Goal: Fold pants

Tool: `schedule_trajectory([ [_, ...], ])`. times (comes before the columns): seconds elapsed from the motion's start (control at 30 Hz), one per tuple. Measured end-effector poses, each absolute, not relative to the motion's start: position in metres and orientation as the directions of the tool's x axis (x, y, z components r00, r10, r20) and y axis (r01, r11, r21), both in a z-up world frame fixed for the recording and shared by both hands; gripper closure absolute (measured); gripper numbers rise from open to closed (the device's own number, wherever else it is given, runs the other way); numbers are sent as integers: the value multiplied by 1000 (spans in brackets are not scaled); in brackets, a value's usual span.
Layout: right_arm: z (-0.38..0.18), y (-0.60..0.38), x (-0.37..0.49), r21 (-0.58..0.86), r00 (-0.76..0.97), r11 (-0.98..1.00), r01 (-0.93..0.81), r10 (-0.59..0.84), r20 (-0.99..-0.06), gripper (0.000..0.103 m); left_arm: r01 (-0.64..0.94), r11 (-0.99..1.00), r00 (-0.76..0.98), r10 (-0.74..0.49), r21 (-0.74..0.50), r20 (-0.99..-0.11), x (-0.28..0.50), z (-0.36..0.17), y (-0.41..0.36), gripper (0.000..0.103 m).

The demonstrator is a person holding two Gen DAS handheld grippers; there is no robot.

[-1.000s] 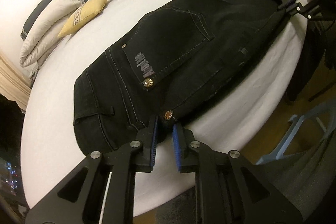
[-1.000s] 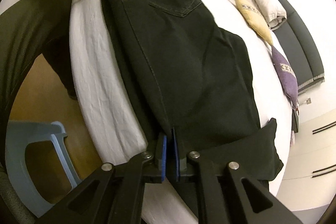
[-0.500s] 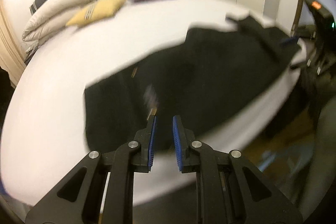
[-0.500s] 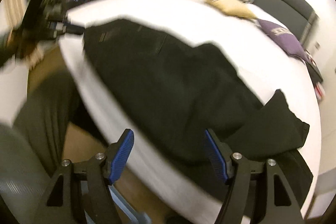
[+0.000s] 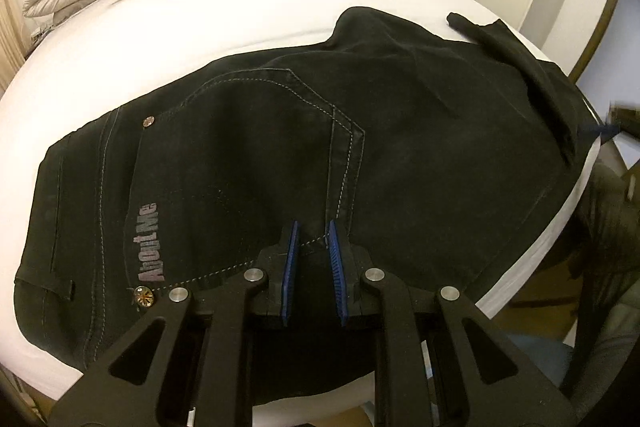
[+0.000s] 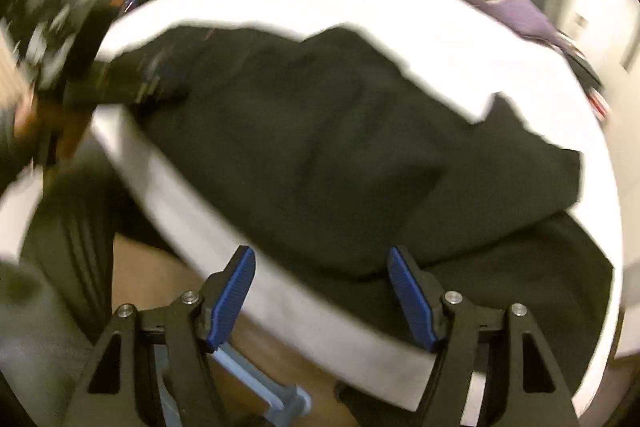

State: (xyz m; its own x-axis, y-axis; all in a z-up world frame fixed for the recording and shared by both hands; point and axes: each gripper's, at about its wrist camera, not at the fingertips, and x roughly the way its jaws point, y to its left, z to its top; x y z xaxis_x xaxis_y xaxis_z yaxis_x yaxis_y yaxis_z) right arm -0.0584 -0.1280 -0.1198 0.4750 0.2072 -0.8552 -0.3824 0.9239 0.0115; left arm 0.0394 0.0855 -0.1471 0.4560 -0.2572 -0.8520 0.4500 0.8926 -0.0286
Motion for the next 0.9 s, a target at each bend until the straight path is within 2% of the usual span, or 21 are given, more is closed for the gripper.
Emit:
schedule_trajectory([
  [0.07,-95,-150,-36,34,538,958,-284,189,-821,29,445,896,462,-244,-16,-852,40,-148,83,88],
  [0.13,-78,-173,-4,50,576,985,-165,138,-806,17,434,901,469,-232,-7,-852,42,-145,81,88],
  [0.27,-70,-196,69,-85,567,996,-7,-67,-821,16,409,913,486,-217,0,-846,37,-147,83,88],
  [0.43,-105,-186,142,-242,434,970,-3,-216,-875,16,381,924,493,-226,-25,-840,34,-147,87,88],
  [0.63,-163,-186,187,-326,246,945,-5,-315,-917,18,383,923,491,-236,-36,-838,37,-147,85,88],
  [0.73,-167,-197,186,-226,226,973,45,-230,-946,36,385,922,490,-240,-39,-838,38,-147,84,87],
  [0.77,-164,-201,185,-200,231,978,59,-208,-950,52,385,922,490,-240,-40,-838,39,-147,84,87],
  [0.8,-160,-204,182,-194,241,979,69,-205,-949,73,385,922,490,-240,-40,-838,39,-147,84,87],
  [0.83,-155,-208,179,-180,248,981,77,-194,-949,78,384,922,490,-239,-38,-838,39,-147,83,87],
  [0.87,-151,-213,176,-158,255,983,93,-177,-951,89,384,923,491,-236,-35,-839,40,-147,82,87],
  [0.9,-146,-219,172,-134,265,985,109,-159,-951,92,384,923,492,-233,-32,-839,40,-147,81,87],
])
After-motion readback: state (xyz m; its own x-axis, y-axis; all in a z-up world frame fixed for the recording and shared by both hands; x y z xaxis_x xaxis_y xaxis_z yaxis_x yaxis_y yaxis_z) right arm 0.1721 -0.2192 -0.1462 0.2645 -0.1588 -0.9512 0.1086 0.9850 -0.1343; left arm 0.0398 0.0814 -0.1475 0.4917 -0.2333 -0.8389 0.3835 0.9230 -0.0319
